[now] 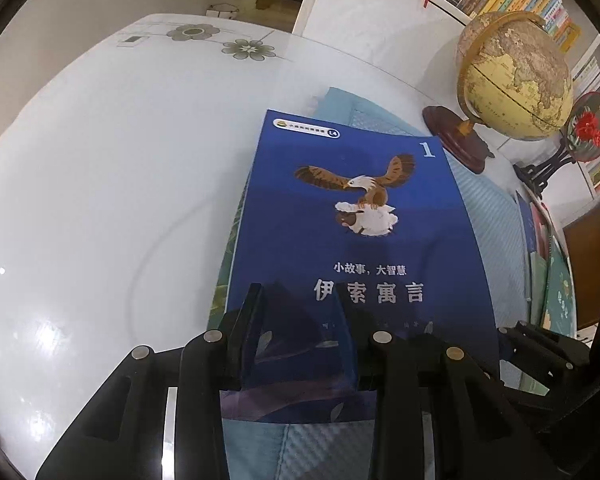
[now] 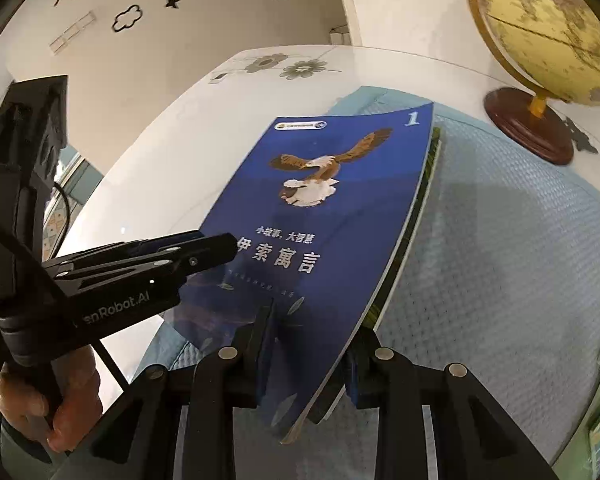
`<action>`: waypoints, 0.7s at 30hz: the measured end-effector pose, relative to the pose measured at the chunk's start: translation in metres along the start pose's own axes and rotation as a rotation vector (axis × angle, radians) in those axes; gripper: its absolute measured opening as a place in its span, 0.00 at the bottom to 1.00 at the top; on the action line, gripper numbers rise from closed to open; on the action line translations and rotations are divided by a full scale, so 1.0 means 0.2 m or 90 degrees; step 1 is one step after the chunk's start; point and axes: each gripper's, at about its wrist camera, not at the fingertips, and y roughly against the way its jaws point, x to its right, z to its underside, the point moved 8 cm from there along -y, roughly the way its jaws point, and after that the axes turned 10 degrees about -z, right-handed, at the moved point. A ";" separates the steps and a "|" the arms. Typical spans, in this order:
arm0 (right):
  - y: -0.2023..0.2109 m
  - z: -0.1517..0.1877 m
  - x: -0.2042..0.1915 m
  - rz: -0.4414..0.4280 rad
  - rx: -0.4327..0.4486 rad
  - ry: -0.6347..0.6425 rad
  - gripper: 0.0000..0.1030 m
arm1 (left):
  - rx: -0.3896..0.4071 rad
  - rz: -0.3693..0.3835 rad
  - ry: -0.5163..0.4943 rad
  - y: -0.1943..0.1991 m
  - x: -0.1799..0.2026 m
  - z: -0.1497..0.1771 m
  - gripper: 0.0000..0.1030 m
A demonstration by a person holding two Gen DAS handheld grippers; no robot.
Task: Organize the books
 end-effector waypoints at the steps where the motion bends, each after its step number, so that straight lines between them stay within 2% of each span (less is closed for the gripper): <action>1: 0.00 0.01 0.01 -0.001 -0.002 -0.008 0.27 | -0.001 -0.001 0.001 0.00 -0.01 0.00 0.29; 2: 0.00 0.01 0.01 -0.004 -0.006 -0.010 0.28 | -0.002 -0.002 0.003 0.01 -0.02 0.01 0.29; 4: 0.00 0.03 0.01 -0.001 -0.022 -0.010 0.36 | -0.004 -0.007 0.003 0.03 -0.04 0.03 0.29; 6: 0.02 0.06 0.03 0.014 -0.036 -0.008 0.40 | -0.002 -0.013 -0.002 0.05 -0.05 0.05 0.29; 8: 0.09 0.11 0.07 0.030 -0.039 -0.011 0.40 | 0.000 -0.020 -0.011 0.08 -0.05 0.07 0.29; 11: 0.25 0.22 0.16 0.049 -0.018 -0.034 0.41 | 0.002 -0.011 -0.029 0.14 0.01 0.11 0.29; 12: 0.31 0.26 0.19 0.054 -0.010 -0.048 0.45 | 0.003 -0.009 -0.038 0.17 0.04 0.12 0.29; 13: 0.40 0.32 0.25 0.059 0.006 -0.071 0.49 | 0.005 -0.006 -0.050 0.19 0.08 0.13 0.29; 17: 0.65 0.53 0.41 0.065 0.050 -0.147 0.50 | 0.023 -0.004 -0.116 0.32 0.31 0.17 0.32; 18: 0.71 0.59 0.46 0.071 0.060 -0.168 0.50 | 0.026 0.001 -0.136 0.36 0.39 0.19 0.34; 20: 0.82 0.69 0.53 0.077 0.078 -0.199 0.50 | 0.021 0.010 -0.169 0.41 0.53 0.23 0.51; 21: 0.88 0.74 0.57 0.081 0.086 -0.212 0.50 | 0.025 0.019 -0.185 0.44 0.60 0.26 0.55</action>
